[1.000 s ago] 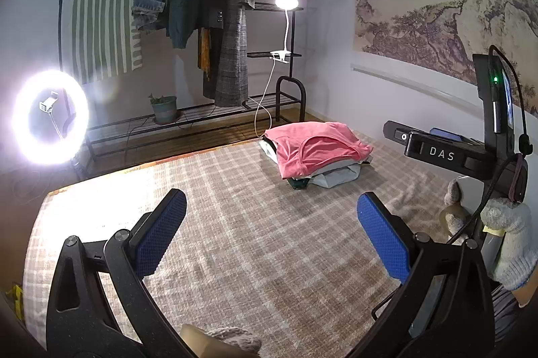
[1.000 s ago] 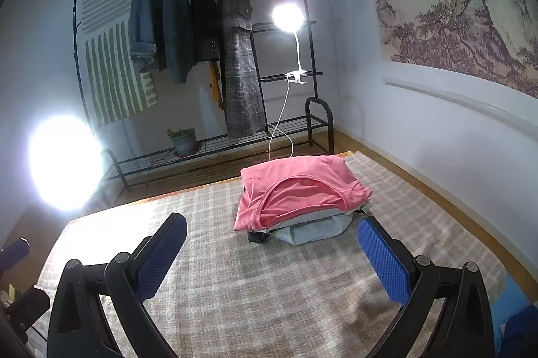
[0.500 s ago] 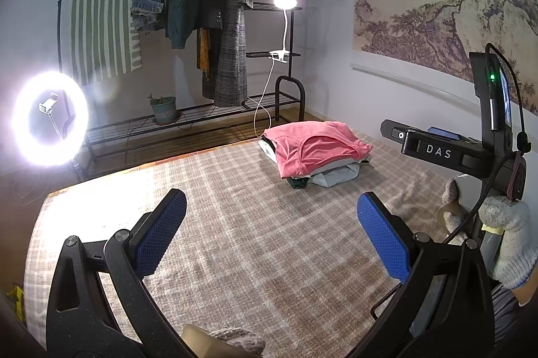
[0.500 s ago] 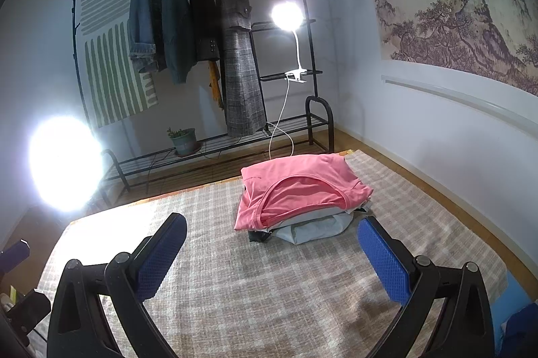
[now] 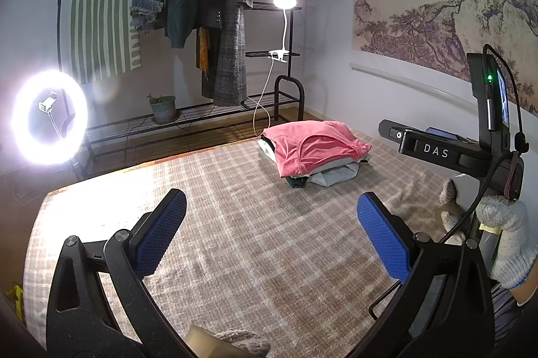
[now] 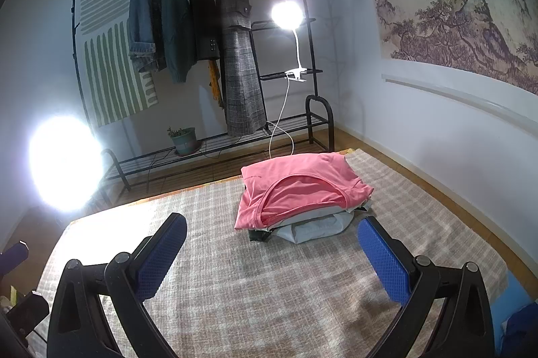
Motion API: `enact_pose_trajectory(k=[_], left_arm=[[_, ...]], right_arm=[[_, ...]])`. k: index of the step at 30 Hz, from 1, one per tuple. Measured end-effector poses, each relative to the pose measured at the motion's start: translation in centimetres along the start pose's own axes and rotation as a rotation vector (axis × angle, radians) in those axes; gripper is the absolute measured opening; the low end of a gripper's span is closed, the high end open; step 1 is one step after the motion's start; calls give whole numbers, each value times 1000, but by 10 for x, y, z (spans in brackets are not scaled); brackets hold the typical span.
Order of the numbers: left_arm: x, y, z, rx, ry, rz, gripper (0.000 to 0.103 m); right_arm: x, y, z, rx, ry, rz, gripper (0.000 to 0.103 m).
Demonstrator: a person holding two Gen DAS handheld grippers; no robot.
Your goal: Fold small clothes
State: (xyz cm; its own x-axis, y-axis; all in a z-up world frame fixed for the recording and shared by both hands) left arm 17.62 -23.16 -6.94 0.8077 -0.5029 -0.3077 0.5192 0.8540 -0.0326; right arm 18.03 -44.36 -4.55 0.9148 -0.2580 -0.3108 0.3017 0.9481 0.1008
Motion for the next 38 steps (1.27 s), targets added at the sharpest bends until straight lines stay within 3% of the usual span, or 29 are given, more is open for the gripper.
enact_pose_trajectory(k=[38], left_arm=[[-3,1,-4,8,-13,18,103]], right_arm=[[-2,5,-3,2,3,4,103]])
Point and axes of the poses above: each gripper's, at about its wrist camera, not at the fingertips, and x roughly the way its jaws point, y to its left, z to its top, the point moved 8 cm from there along x, roughly the way its jaws point, and after that the axes turned 8 degrees about -y, right-handed, at the moved point
